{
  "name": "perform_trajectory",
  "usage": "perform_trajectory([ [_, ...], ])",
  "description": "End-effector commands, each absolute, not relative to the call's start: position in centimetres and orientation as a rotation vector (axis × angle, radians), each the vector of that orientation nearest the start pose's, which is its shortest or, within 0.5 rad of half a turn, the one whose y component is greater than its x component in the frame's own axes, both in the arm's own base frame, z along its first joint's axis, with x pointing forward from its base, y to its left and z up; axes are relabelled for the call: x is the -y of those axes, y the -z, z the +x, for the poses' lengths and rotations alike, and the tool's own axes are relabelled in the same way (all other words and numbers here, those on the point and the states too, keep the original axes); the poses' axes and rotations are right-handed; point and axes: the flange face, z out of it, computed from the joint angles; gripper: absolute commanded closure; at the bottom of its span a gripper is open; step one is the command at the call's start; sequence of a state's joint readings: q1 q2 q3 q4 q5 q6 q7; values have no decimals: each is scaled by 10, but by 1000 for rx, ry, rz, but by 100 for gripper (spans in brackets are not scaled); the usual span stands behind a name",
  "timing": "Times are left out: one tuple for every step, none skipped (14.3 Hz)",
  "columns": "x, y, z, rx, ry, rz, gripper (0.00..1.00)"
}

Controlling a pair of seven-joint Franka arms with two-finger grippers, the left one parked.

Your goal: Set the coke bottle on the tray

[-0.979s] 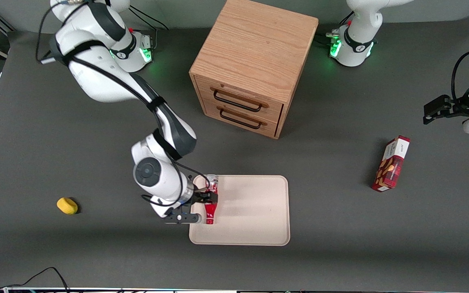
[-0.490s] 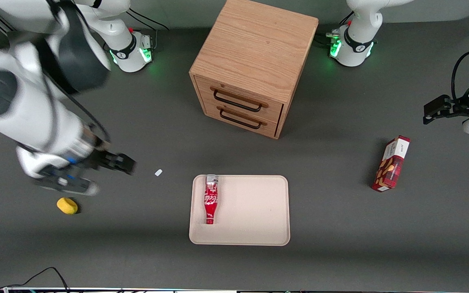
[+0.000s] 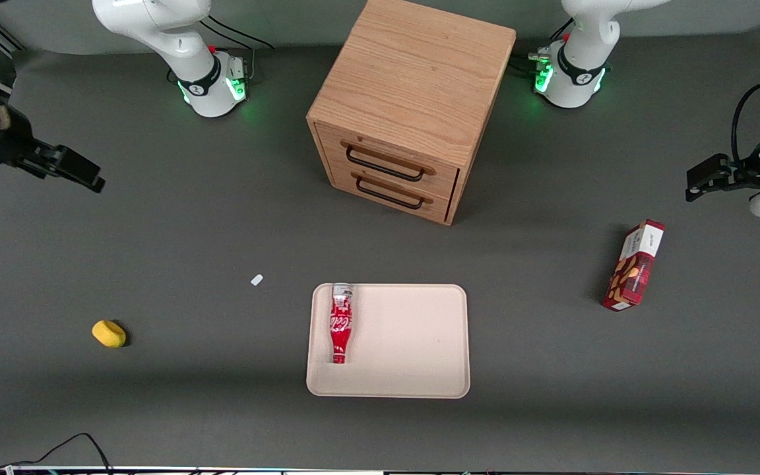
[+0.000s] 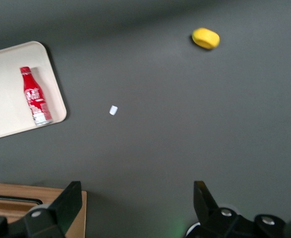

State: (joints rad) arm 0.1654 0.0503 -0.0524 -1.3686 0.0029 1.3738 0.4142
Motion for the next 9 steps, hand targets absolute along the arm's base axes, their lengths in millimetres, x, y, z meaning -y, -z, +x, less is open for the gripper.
perform_trajectory([
  [-50, -653, 507, -454, -76, -3078, 0],
  [-50, -645, 501, -452, -68, -3074, 0],
  [-49, -640, 496, -452, -50, -3071, 0],
  [-49, -639, 495, -450, -59, -3073, 0],
  [-52, -641, 497, -435, -51, -3083, 0],
  [-53, -643, 501, -455, -53, -3077, 0],
  [-55, -642, 504, -463, -55, -3075, 0],
  [-54, -646, 507, -467, -41, -3074, 0],
  [-54, -646, 509, -470, -41, -3074, 0],
])
